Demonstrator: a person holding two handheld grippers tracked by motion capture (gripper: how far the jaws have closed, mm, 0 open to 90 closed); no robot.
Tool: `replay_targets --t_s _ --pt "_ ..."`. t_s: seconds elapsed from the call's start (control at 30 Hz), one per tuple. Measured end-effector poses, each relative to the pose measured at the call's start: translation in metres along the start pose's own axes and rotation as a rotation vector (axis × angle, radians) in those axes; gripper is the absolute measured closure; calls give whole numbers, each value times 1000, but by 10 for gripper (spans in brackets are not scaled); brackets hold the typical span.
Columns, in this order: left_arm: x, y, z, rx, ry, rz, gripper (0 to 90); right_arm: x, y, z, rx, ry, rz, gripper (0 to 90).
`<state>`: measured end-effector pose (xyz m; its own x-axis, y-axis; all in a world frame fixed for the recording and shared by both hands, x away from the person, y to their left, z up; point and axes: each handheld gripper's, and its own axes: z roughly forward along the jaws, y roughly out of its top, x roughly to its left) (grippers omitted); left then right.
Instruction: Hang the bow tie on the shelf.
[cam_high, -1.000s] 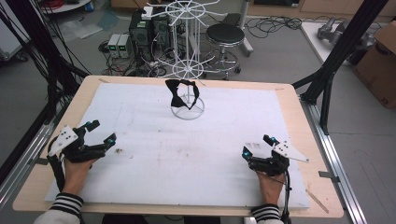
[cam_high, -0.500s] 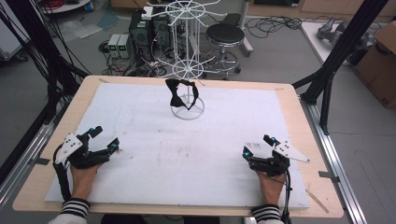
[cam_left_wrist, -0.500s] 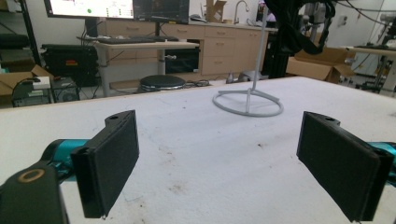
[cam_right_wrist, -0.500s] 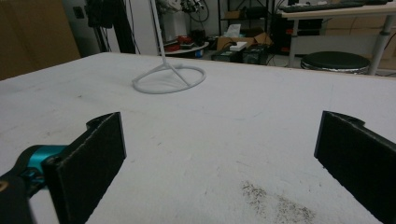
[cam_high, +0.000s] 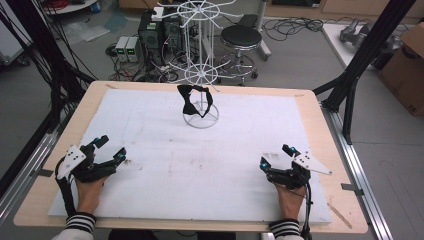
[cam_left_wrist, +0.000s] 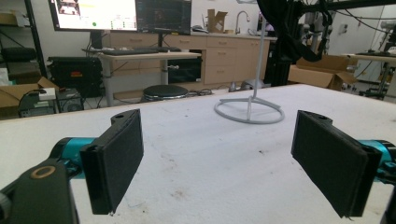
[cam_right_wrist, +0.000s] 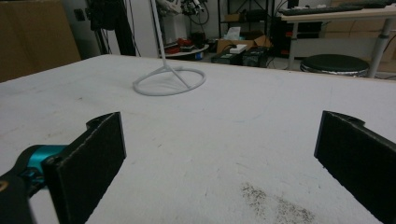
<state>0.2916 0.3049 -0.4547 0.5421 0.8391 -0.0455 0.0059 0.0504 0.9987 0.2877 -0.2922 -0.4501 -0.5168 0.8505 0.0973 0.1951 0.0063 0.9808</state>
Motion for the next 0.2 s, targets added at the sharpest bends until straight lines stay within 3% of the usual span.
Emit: replay_targets --t_s 0.2 --pt "-1 0 0 0 2 5 171 0 0 0 -3 8 5 10"
